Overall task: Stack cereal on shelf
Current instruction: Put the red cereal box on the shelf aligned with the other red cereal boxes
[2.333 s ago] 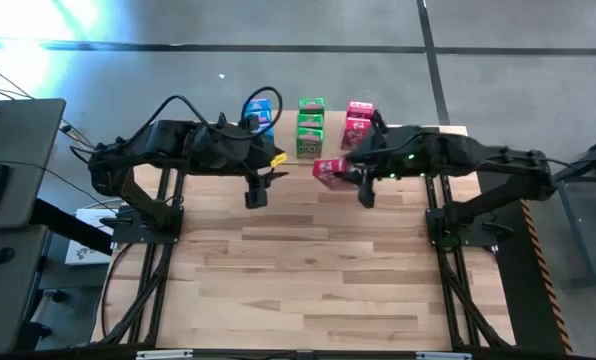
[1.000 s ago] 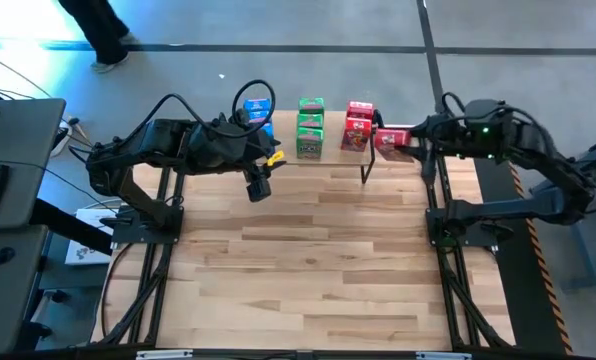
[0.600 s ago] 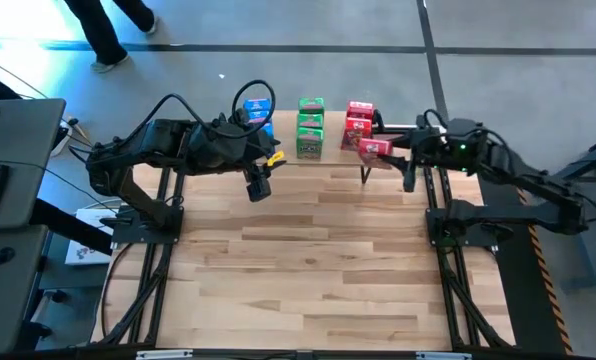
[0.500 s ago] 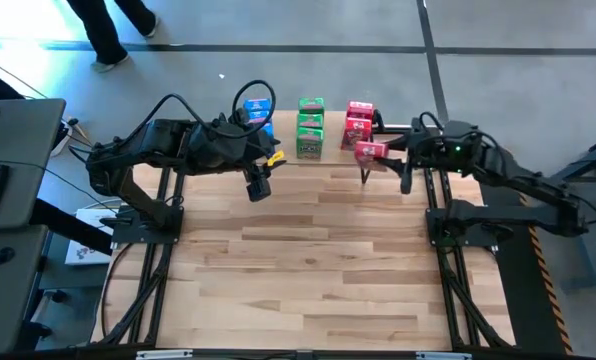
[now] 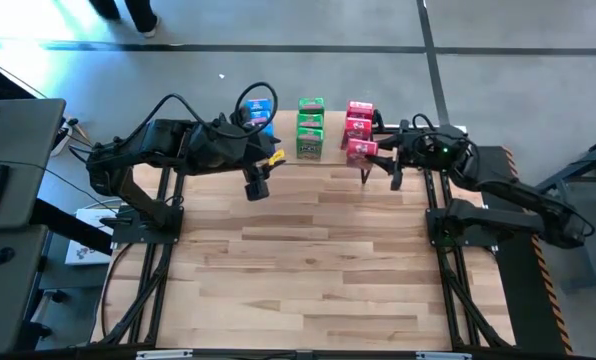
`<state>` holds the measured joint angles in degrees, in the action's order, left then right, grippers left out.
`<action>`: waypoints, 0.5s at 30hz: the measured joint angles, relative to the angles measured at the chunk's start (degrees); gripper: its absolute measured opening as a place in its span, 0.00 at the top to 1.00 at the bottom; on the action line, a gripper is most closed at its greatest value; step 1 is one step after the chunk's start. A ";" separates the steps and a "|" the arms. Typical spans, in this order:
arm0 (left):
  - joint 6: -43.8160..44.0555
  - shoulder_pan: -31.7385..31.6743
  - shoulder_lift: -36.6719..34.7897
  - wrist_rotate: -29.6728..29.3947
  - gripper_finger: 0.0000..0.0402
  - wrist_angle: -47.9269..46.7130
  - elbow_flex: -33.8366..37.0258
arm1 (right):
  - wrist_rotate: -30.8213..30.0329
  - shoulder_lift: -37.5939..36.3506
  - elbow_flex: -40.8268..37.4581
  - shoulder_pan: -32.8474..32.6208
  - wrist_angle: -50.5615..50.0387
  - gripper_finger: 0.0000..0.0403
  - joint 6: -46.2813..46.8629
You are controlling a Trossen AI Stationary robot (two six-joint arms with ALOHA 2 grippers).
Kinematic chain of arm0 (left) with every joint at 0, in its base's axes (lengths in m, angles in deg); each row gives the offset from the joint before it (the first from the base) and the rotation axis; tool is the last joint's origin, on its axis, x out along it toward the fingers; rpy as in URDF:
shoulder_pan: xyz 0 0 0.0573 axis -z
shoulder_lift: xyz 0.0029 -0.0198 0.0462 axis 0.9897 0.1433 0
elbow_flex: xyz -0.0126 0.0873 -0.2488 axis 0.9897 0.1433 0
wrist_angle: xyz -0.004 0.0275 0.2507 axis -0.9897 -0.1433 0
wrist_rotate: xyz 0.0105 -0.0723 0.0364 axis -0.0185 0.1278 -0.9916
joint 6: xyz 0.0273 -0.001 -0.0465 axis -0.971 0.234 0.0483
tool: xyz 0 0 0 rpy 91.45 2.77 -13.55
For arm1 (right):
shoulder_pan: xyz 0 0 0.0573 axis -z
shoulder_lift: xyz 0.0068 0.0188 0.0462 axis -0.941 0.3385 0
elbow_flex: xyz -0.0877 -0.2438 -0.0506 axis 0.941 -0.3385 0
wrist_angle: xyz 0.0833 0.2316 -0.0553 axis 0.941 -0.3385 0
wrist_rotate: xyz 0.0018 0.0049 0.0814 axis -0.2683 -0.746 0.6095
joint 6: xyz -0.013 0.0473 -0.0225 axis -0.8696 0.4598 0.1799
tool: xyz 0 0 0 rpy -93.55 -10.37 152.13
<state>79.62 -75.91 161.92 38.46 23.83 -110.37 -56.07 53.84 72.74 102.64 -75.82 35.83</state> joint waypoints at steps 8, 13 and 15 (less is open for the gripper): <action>-4.78 0.00 0.00 -0.01 0.51 0.00 0.00 | 6.24 1.53 -4.62 4.71 8.58 0.62 1.49; -4.77 0.02 0.00 -0.02 0.51 0.00 0.00 | 7.72 4.72 -4.73 6.77 10.43 0.62 1.13; -4.77 0.01 0.00 -0.02 0.51 0.00 0.00 | 9.80 6.16 -4.73 7.73 12.60 0.62 1.13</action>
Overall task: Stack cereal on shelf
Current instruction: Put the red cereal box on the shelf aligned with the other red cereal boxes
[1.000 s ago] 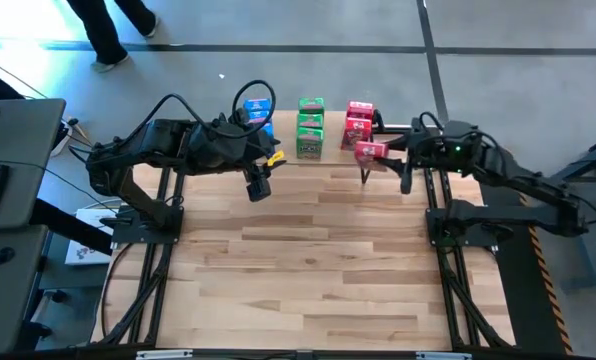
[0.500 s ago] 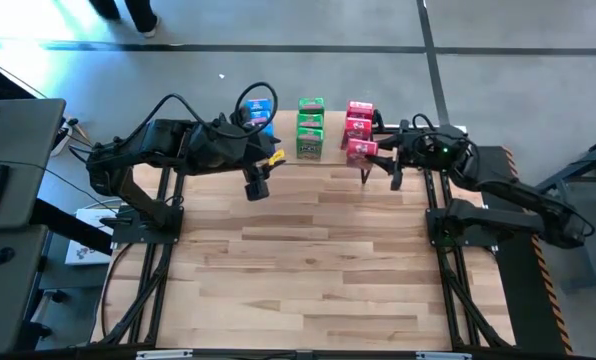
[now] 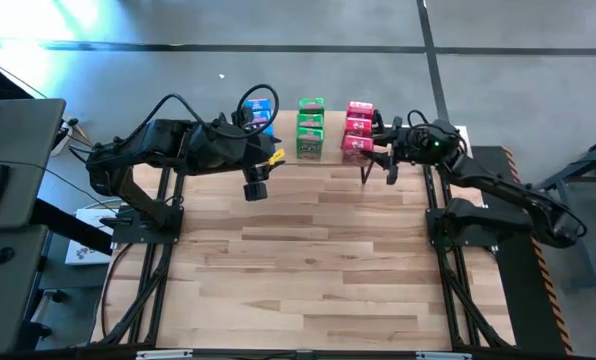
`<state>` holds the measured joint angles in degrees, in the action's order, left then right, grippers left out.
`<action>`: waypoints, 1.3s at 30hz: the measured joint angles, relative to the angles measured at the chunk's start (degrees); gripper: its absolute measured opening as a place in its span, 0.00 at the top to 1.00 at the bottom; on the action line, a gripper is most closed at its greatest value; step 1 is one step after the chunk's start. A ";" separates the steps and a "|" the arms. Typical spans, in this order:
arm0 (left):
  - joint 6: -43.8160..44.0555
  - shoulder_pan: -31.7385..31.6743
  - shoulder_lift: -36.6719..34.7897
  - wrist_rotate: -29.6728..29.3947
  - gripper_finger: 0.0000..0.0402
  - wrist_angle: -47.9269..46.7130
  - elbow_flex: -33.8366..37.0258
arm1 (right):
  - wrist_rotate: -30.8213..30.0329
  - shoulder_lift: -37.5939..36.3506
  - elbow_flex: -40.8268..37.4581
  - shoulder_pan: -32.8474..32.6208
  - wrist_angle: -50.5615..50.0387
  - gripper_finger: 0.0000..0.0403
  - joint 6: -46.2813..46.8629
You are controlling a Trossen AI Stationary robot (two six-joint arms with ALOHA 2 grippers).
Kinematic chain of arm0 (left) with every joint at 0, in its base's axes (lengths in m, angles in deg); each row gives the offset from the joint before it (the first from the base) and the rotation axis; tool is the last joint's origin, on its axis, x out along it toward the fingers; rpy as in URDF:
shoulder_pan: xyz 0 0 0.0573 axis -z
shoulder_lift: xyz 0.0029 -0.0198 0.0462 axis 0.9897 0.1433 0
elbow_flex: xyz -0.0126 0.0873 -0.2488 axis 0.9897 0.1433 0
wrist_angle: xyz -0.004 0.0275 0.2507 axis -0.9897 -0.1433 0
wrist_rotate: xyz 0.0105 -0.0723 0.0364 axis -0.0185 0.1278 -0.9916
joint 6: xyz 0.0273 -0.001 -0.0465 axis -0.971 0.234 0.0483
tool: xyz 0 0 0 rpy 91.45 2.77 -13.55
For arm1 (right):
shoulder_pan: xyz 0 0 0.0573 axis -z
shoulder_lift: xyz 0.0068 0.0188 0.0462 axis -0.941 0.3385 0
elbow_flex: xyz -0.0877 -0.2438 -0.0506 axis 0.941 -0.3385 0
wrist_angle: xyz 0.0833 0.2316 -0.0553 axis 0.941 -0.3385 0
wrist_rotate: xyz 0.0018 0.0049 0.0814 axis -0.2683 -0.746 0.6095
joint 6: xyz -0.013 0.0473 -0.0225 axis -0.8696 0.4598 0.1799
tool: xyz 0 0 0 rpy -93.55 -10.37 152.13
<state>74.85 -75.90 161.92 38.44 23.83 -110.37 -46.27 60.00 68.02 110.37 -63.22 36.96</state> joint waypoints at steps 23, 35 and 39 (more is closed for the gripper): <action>4.54 -3.71 0.00 -3.01 0.51 0.00 0.00 | 7.11 6.63 0.00 6.00 2.85 0.62 -0.13; 6.54 -16.04 0.35 17.70 0.51 -0.01 0.04 | 7.56 6.61 0.00 6.02 4.39 0.62 -1.57; 6.14 -17.08 0.33 18.15 0.51 0.00 0.04 | 7.41 6.61 0.00 6.02 4.29 0.62 -2.08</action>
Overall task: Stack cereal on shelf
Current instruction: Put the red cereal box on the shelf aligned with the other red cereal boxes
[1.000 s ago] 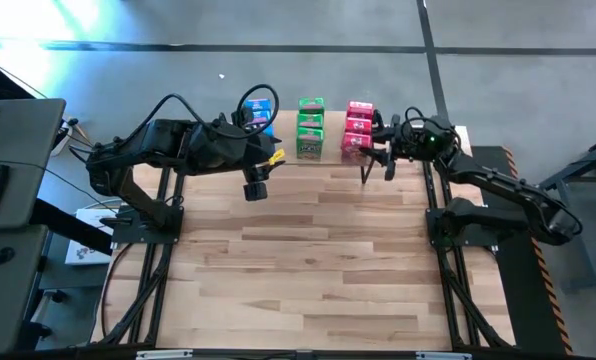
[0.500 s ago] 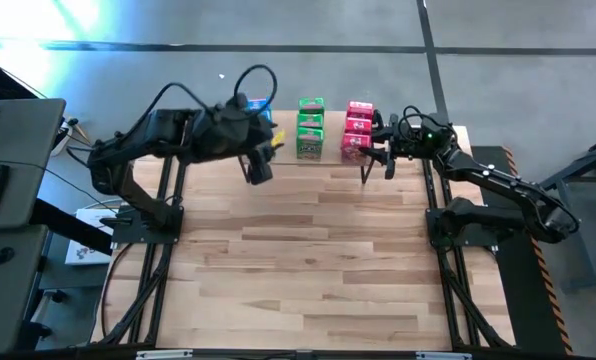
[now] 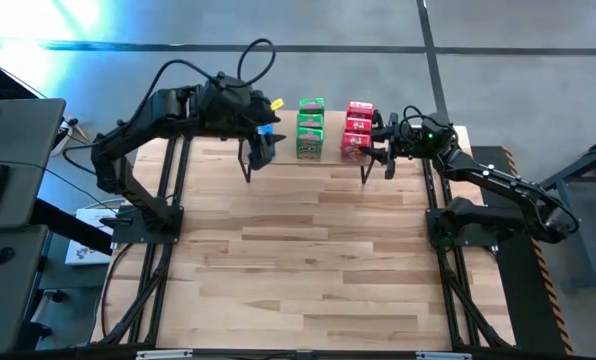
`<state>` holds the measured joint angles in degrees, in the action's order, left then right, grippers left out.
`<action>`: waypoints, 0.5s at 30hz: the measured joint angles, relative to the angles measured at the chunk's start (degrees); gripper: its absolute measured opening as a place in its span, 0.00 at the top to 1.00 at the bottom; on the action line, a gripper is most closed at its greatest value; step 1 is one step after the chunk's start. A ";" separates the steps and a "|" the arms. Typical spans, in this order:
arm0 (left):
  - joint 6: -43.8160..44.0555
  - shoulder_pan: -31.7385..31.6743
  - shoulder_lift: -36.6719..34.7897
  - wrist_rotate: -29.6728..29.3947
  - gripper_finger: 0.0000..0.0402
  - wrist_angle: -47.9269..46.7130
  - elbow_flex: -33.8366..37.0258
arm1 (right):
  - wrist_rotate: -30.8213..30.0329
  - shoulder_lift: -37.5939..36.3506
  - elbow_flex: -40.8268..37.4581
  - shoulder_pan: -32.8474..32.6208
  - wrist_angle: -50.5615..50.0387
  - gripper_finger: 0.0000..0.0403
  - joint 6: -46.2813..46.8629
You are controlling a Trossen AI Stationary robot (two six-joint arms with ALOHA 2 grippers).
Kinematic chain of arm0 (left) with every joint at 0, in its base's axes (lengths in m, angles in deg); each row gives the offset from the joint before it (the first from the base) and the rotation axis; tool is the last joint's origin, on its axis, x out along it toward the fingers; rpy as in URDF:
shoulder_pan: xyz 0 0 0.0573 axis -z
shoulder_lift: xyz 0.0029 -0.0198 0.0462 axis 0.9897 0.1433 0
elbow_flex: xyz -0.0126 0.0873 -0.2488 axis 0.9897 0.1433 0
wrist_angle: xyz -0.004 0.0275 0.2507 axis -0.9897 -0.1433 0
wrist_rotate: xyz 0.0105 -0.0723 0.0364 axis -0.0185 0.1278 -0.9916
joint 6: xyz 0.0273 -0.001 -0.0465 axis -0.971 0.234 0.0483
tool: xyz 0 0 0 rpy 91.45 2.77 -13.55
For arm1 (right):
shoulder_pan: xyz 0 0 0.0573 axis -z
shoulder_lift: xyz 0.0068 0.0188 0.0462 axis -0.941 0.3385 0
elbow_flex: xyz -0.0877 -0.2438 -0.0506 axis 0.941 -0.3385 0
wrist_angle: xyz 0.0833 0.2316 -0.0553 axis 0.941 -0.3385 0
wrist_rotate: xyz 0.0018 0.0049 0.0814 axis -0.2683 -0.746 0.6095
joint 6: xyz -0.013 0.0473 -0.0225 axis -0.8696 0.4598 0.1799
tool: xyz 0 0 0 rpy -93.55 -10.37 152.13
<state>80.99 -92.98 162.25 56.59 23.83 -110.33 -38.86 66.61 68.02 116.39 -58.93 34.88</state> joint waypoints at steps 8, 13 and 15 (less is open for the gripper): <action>-4.02 -0.82 0.00 -0.23 0.51 0.00 0.00 | -0.31 0.00 0.00 -0.02 -1.77 0.62 -0.86; -4.07 -0.77 0.00 -0.23 0.51 0.00 0.00 | -0.48 0.00 0.00 -0.01 -1.71 0.62 -0.92; -4.05 -0.77 0.00 -0.23 0.51 0.00 0.00 | -0.48 0.00 0.00 -0.02 -1.71 0.62 -1.04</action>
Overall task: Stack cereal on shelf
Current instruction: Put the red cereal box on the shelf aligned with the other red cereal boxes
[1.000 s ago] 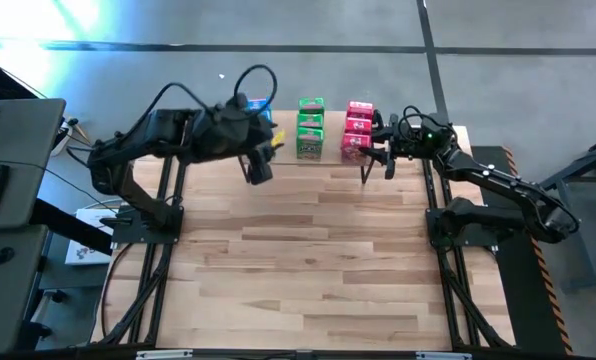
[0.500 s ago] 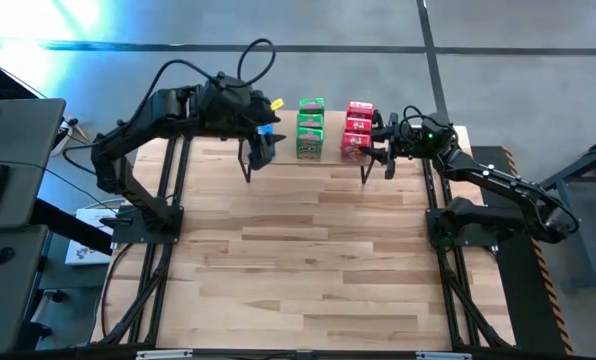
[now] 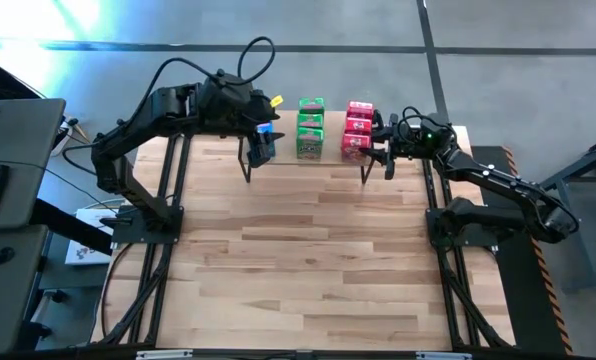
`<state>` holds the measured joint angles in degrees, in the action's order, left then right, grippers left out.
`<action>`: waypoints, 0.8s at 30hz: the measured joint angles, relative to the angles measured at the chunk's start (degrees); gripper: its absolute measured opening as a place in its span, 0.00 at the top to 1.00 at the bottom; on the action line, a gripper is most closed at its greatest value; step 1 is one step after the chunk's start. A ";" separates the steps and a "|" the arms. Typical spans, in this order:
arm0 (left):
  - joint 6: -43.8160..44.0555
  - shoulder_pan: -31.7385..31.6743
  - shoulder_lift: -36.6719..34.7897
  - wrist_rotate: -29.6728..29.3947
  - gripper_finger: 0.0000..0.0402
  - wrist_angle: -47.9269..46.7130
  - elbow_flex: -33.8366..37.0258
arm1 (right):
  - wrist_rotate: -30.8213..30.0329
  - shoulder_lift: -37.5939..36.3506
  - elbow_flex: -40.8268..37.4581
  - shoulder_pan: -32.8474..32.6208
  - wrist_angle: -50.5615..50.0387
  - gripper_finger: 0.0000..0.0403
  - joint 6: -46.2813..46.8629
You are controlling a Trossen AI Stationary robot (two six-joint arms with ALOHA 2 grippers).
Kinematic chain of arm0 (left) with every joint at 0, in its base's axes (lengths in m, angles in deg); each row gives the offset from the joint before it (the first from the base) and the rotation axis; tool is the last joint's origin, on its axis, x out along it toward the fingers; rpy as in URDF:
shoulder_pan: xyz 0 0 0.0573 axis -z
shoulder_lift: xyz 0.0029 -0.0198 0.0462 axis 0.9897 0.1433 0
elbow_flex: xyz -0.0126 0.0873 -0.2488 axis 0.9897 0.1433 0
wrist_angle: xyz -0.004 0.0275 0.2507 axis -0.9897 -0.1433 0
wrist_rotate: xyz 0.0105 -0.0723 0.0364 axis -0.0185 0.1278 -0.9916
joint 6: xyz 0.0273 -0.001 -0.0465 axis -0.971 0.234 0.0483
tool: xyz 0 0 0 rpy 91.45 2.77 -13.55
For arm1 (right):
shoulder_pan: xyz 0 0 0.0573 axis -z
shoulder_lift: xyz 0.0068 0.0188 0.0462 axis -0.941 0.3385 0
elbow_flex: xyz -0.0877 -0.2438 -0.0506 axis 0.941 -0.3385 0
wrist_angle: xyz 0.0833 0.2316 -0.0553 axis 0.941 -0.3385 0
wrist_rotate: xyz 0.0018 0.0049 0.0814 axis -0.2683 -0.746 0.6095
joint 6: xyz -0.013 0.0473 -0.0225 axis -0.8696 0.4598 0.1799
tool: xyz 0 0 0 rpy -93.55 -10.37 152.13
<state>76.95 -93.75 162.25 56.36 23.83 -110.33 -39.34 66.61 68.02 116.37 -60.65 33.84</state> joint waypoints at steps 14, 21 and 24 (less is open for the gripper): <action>-0.03 0.00 0.00 0.00 0.51 0.00 0.00 | -1.40 0.00 0.02 0.02 -1.05 0.62 -0.02; -0.02 0.02 0.00 0.00 0.51 0.00 0.00 | -2.15 0.00 0.02 0.01 -1.66 0.62 -1.08; -0.04 0.02 0.00 -0.02 0.51 0.00 0.00 | -2.27 0.00 0.02 0.31 -1.66 0.62 -1.07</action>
<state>76.90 -93.73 162.25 56.34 23.83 -110.33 -41.61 66.61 68.04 116.68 -62.31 32.77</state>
